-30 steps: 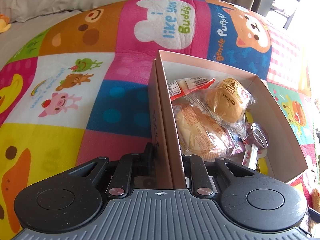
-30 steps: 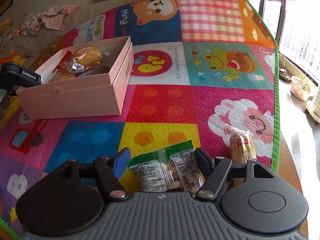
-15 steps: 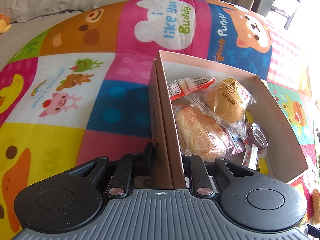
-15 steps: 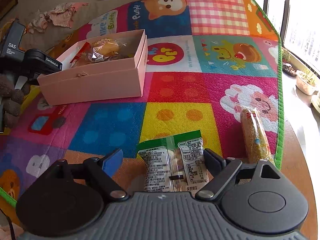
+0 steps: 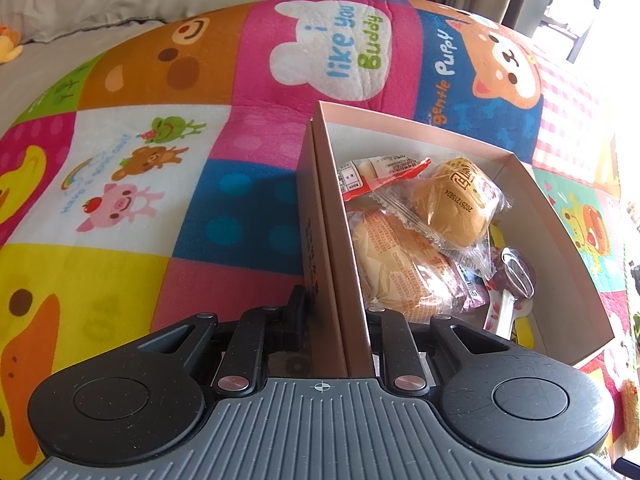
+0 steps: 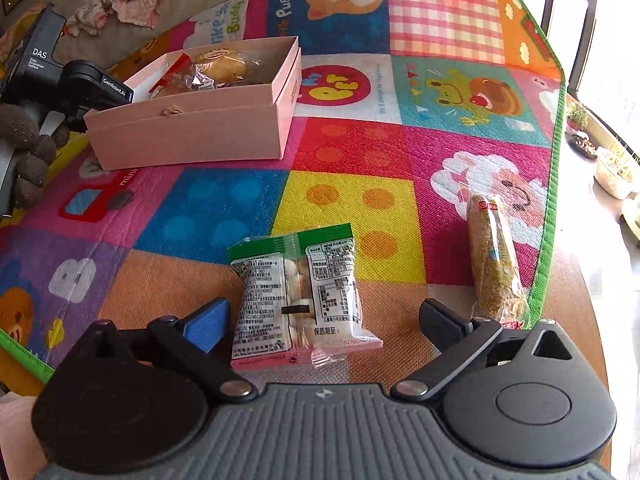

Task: Organize objects
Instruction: 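Grasp the green-topped white candy pack with the right gripper, then carry the green-topped pack into the pink box and release it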

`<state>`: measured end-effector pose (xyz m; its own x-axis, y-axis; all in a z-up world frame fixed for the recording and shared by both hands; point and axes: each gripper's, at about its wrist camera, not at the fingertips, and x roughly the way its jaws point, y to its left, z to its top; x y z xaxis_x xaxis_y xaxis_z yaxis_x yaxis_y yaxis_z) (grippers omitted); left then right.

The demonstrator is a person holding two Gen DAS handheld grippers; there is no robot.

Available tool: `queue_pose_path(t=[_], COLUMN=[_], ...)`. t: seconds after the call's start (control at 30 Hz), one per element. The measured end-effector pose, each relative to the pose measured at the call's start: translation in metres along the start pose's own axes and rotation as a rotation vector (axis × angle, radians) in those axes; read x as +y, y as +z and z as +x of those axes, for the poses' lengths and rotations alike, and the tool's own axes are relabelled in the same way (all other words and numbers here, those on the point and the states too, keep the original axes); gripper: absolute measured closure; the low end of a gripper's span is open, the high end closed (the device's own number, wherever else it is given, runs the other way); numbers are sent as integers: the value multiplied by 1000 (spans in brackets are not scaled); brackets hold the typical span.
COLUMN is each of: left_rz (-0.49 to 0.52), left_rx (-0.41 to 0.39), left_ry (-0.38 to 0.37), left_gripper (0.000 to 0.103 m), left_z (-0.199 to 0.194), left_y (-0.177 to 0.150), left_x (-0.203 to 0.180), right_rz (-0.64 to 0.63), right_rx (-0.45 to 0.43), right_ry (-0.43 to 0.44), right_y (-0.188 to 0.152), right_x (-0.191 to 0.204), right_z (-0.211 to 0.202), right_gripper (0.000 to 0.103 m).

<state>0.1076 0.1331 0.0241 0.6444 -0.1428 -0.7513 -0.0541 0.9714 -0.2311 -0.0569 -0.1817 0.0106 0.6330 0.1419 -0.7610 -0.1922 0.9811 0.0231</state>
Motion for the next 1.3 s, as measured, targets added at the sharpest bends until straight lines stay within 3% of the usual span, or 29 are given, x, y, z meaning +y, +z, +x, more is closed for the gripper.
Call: queue_pose_path(t=[0.3, 0.37, 0.53, 0.67, 0.73, 0.83, 0.93, 1.07, 1.3], left_rz=[2, 5, 2, 8, 15, 14, 11, 5, 9], left_rx=[-1, -4, -7, -1, 1, 4, 3, 6, 7], left_ry=[-4, -6, -11, -8, -5, -8, -4, -8, -11], left_gripper=[82, 82, 82, 82, 82, 82, 82, 82, 82], left_z=[0, 0, 0, 0, 0, 0, 0, 0, 1], left_y=[0, -1, -2, -1, -1, -1, 0, 1, 1], left_x=[2, 2, 2, 2, 1, 1, 2, 2, 2], right_rz=[-27, -38, -101, -131, -157, -252, -255, -244, -179], right_rx=[-11, -19, -14, 37, 26, -117, -241, -313, -219], right_ry=[22, 30, 59, 148, 194, 175, 207, 264, 292], right_y=[5, 7, 14, 24, 37, 74, 125, 175, 207], right_x=[8, 12, 26, 33, 39, 51, 57, 70, 95], right_z=[4, 4, 1, -3, -14, -49, -79, -79, -4], right_gripper=[3, 9, 40, 49, 50, 50, 50, 50, 48])
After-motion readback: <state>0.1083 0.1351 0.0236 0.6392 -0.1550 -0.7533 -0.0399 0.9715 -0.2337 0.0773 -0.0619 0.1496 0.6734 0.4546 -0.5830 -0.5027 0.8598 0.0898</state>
